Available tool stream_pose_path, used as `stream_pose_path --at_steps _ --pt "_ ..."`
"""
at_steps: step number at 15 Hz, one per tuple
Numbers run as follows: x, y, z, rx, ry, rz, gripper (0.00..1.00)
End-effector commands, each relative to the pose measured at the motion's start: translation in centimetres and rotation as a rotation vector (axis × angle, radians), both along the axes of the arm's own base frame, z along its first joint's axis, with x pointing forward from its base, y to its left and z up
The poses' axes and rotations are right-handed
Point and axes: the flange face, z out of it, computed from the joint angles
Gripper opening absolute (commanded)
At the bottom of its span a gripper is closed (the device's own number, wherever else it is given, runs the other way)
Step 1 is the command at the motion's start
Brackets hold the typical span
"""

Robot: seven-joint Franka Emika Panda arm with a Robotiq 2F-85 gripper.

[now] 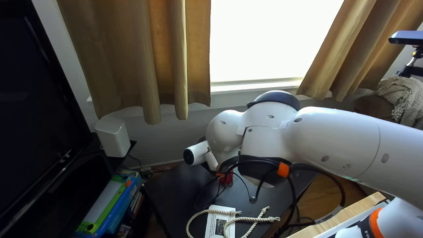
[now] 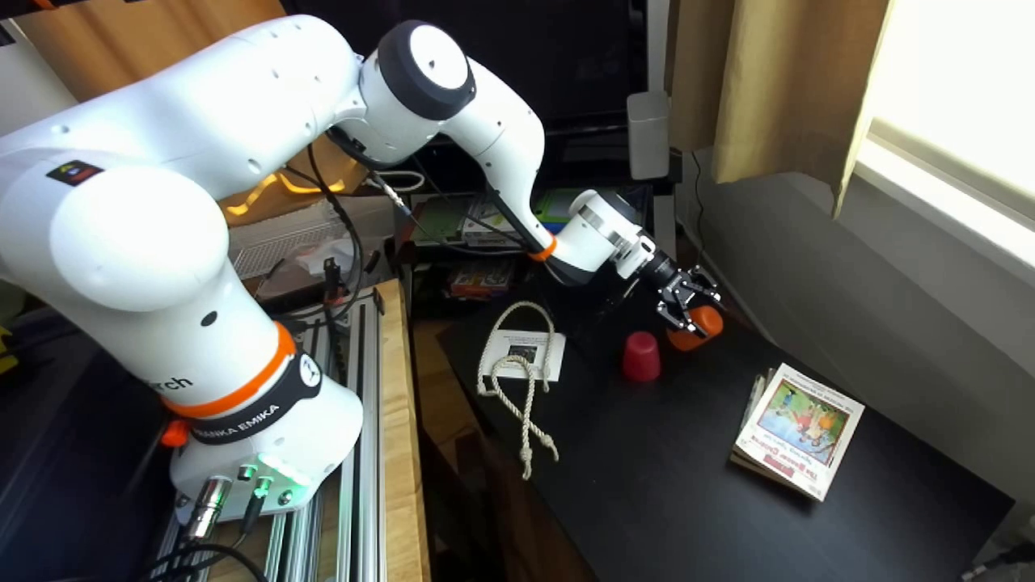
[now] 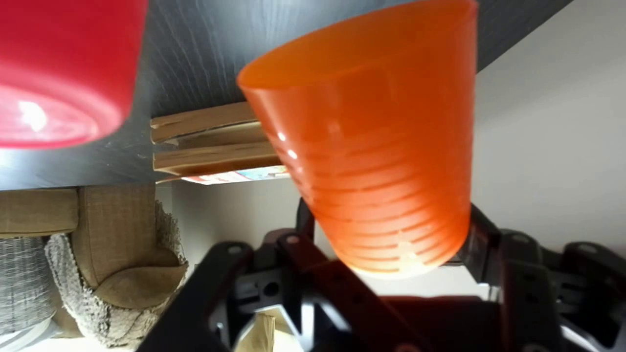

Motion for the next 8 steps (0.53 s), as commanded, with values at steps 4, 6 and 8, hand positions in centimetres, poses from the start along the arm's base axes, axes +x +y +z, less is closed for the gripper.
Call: stream_pose_path --at_steps 4,6,8 --pt "0.40 -0.24 0.13 0.002 -0.002 -0.002 0.68" --pt "0.35 -0.09 0.13 0.002 -0.002 0.000 0.43" --pt "0.24 0.38 -0.26 0.025 0.001 -0.003 0.43"
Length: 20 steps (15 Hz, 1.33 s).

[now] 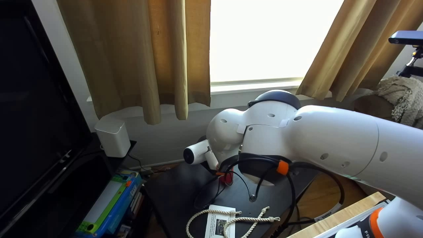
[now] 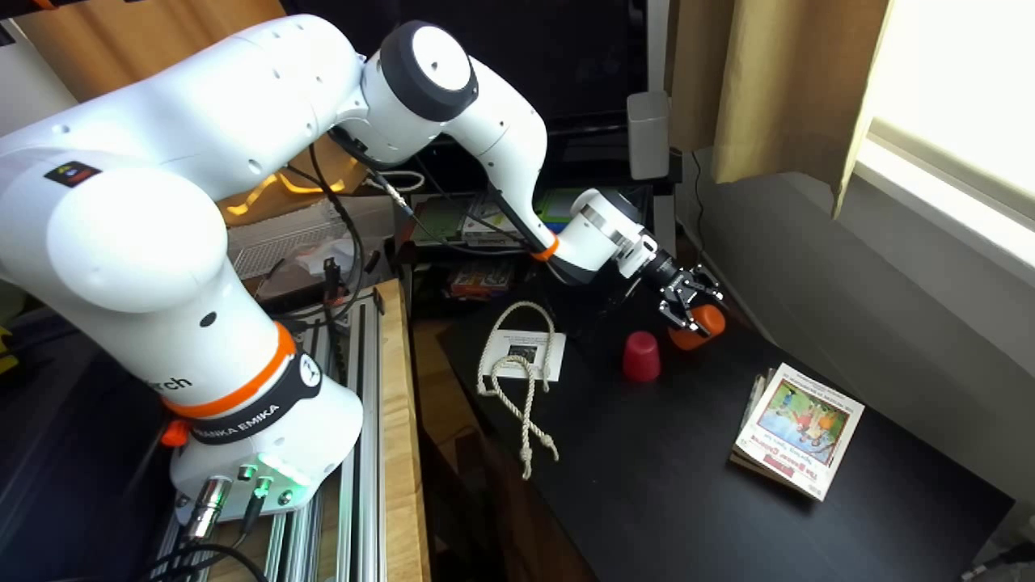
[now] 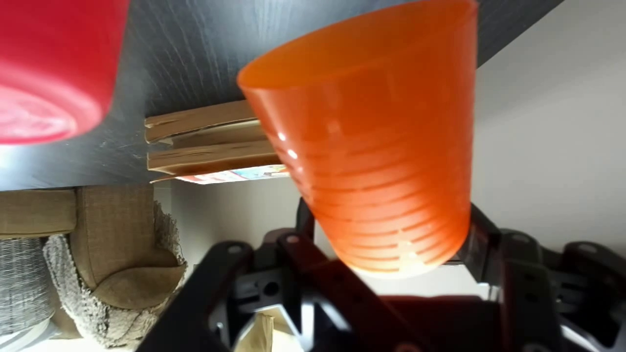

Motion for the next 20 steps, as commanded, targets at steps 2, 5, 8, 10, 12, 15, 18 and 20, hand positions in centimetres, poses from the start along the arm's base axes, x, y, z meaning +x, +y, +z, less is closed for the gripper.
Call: stream_pose_path --at_steps 2,5,8,10,12,15,18,20 --pt "-0.2 0.7 -0.4 0.019 -0.002 -0.002 0.43" --pt "-0.7 1.4 -0.7 0.011 0.004 -0.006 0.43" --pt "-1.5 2.1 -1.4 0.023 0.022 -0.008 0.43" --pt "-1.8 2.5 -1.6 0.018 0.025 -0.012 0.43" --pt "-2.0 2.8 -1.7 -0.007 0.014 -0.021 0.43" --pt "-2.4 3.3 -1.7 -0.053 -0.018 -0.033 0.43" --pt "-2.9 4.1 -2.2 -0.062 -0.023 -0.032 0.43" --pt "-3.1 4.7 -2.4 -0.039 -0.022 -0.036 0.43"
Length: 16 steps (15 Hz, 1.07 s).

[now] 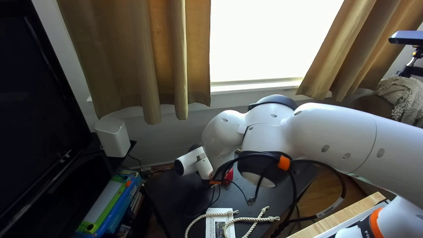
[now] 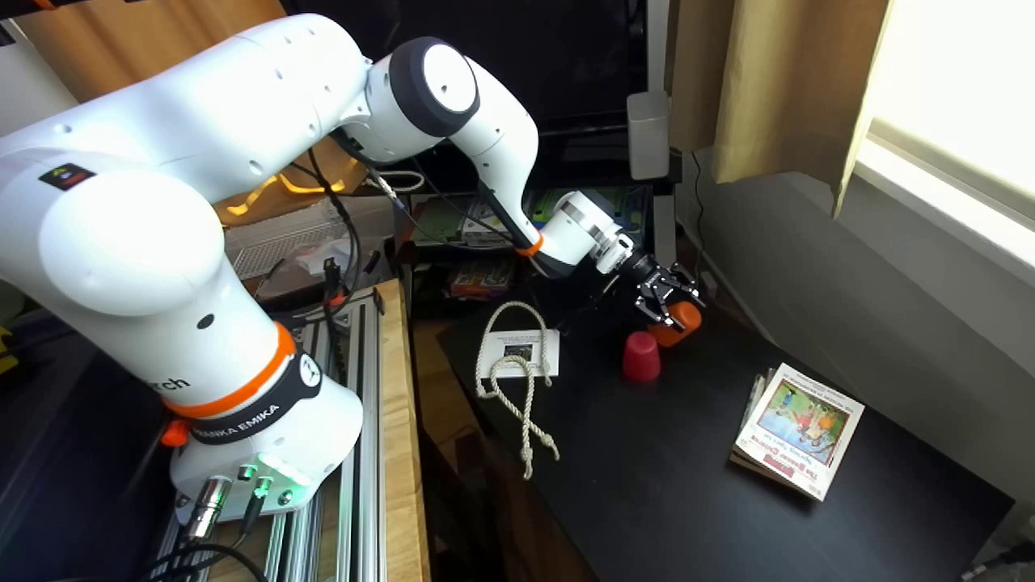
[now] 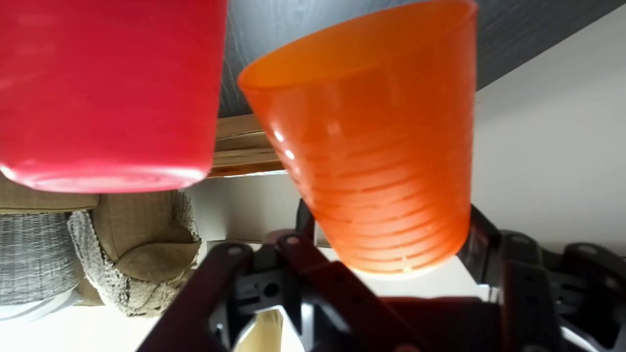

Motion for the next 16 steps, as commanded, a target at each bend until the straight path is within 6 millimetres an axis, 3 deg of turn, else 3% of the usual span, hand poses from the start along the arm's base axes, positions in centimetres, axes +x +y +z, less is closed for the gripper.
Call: stream_pose_path --at_steps 1,16 --pt "-0.5 0.8 -0.9 0.029 -0.023 -0.012 0.43" --pt "-2.4 1.6 -2.3 0.007 -0.022 0.023 0.43"
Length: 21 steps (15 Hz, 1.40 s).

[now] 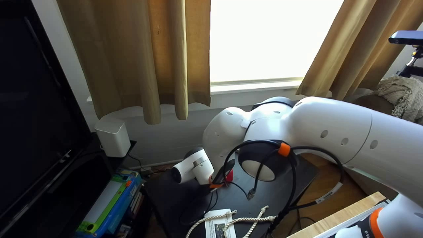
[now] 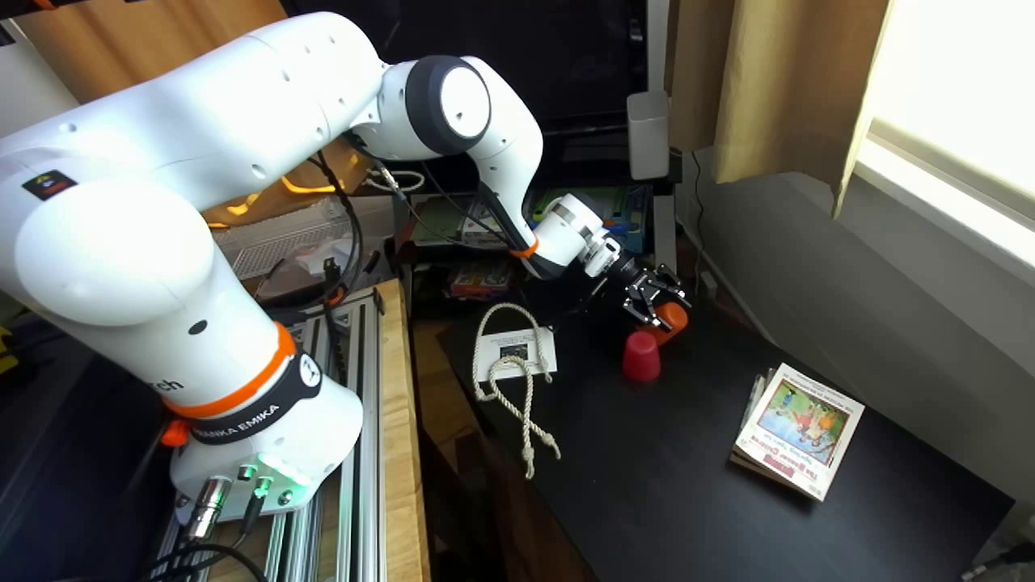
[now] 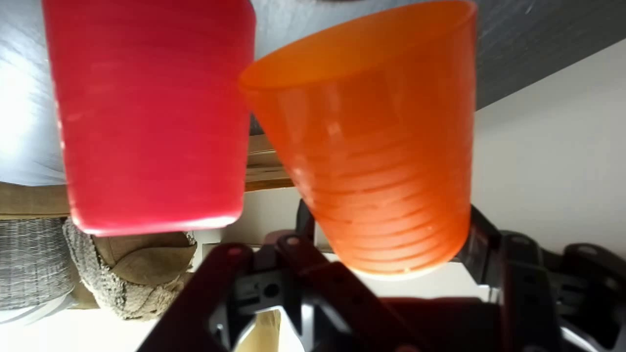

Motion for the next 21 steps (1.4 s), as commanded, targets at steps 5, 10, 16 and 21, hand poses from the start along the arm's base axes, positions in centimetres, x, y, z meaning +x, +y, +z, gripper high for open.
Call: stream_pose_path --at_steps 5,10,16,21 --pt "-0.9 -0.2 -1.2 0.011 0.006 0.013 0.93" --pt "-1.1 -0.2 -1.3 0.021 0.018 0.011 1.00" --pt "-0.4 -0.1 -1.1 0.055 0.026 -0.009 0.96" --pt "3.2 -0.8 0.5 0.131 0.054 -0.064 1.00"
